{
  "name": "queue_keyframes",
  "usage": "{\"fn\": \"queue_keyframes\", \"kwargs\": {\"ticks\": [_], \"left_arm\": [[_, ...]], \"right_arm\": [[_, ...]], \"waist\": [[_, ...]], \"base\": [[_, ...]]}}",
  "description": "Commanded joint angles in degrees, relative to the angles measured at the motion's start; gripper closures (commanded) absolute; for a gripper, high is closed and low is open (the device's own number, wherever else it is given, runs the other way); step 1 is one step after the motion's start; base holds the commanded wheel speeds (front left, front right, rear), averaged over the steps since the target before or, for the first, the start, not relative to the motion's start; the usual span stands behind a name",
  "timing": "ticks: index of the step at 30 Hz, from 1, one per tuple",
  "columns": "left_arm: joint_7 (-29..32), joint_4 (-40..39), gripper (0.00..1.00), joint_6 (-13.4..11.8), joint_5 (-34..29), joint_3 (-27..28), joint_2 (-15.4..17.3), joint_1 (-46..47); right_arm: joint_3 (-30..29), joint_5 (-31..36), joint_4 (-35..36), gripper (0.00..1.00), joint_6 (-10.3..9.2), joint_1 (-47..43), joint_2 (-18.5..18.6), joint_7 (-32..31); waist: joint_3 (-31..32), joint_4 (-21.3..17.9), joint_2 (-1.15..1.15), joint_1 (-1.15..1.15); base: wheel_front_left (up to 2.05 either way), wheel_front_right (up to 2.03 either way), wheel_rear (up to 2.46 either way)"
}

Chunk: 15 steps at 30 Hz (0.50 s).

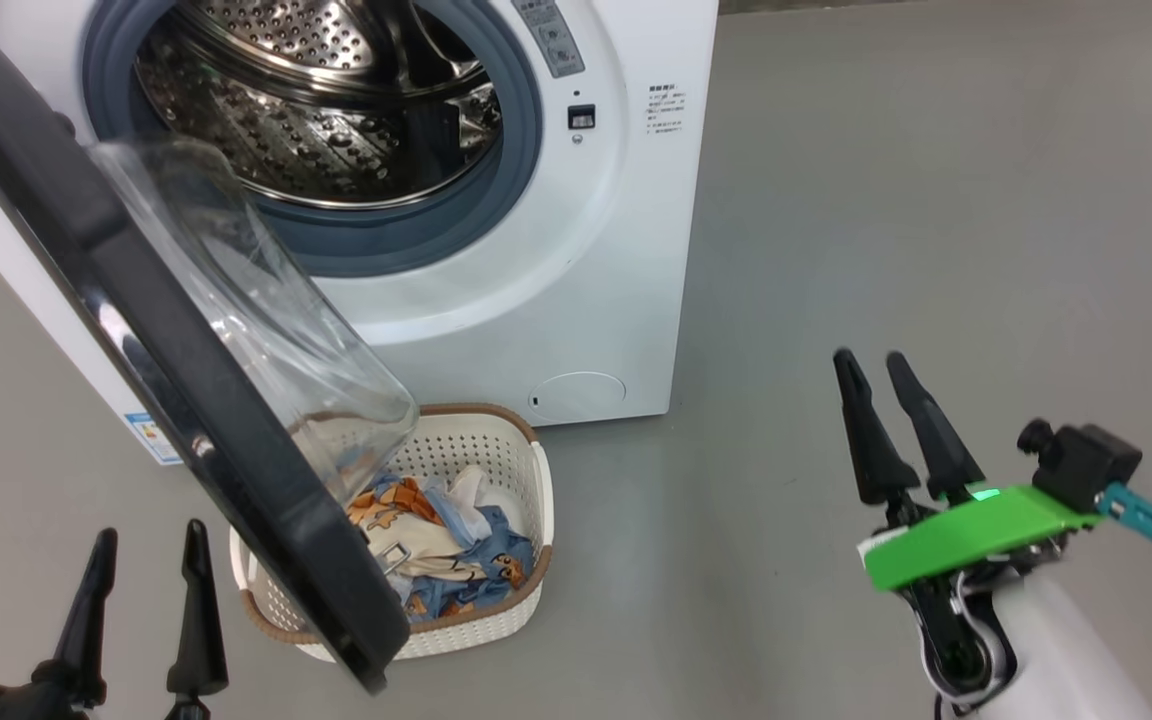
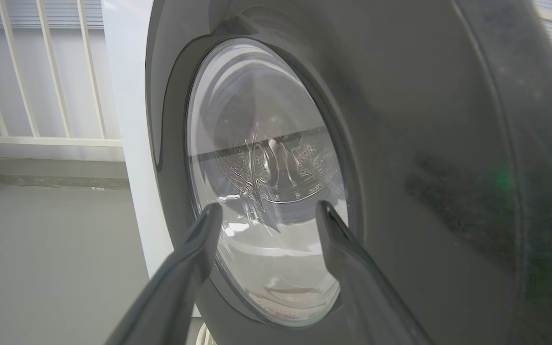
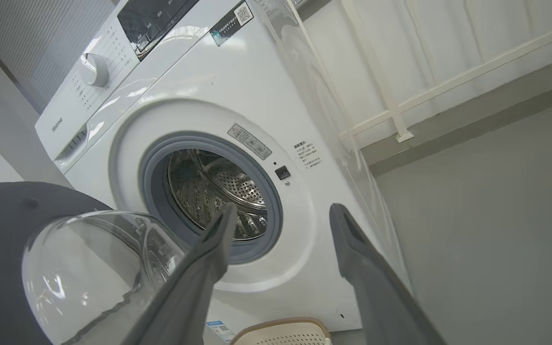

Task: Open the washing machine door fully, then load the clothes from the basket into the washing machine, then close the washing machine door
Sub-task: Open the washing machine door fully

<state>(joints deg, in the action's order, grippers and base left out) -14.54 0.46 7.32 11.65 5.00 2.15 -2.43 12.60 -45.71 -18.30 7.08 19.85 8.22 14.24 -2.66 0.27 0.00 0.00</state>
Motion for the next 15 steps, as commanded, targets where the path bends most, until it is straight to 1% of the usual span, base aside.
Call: {"fn": "queue_keyframes", "kwargs": {"ticks": [1,2,7,8,13,15], "left_arm": [[-0.5,-1.5,0.0,0.2,-0.6,1.9,0.8,0.4],[-0.5,-1.5,0.0,0.2,-0.5,2.0,0.8,0.2],[-0.5,-1.4,0.0,0.2,-0.2,2.1,0.7,0.0],[-0.5,-1.4,0.0,0.2,-0.2,2.1,0.7,0.0],[-0.5,-1.2,0.0,0.1,-0.2,2.4,0.7,-0.2],[-0.5,-1.1,0.0,0.0,-0.3,2.4,0.7,-0.3]], "right_arm": [[0.2,2.7,1.4,0.0,0.41,-0.8,-0.7,0.5],[-1.7,7.8,2.2,0.0,0.41,-2.2,-1.4,0.7],[-4.8,19.2,5.9,0.0,0.41,-6.3,-2.9,0.7],[-4.8,19.2,5.9,0.0,0.41,-6.3,-2.9,0.7],[-7.0,28.6,8.5,0.0,0.41,-10.2,-3.9,0.7],[-7.9,31.2,9.2,0.0,0.41,-11.7,-4.3,0.7]], "waist": [[0.1,-0.1,0.0,0.0],[0.1,-0.1,0.0,0.0],[0.0,-0.2,0.0,0.0],[0.0,-0.2,0.0,0.0],[-0.1,-0.2,0.0,0.0],[0.0,-0.2,0.0,0.0]], "base": [[0.0,0.0,0.0],[0.0,0.0,0.0],[0.0,0.0,0.0],[0.0,0.0,0.0],[0.0,0.0,0.0],[0.0,0.0,0.0]]}}
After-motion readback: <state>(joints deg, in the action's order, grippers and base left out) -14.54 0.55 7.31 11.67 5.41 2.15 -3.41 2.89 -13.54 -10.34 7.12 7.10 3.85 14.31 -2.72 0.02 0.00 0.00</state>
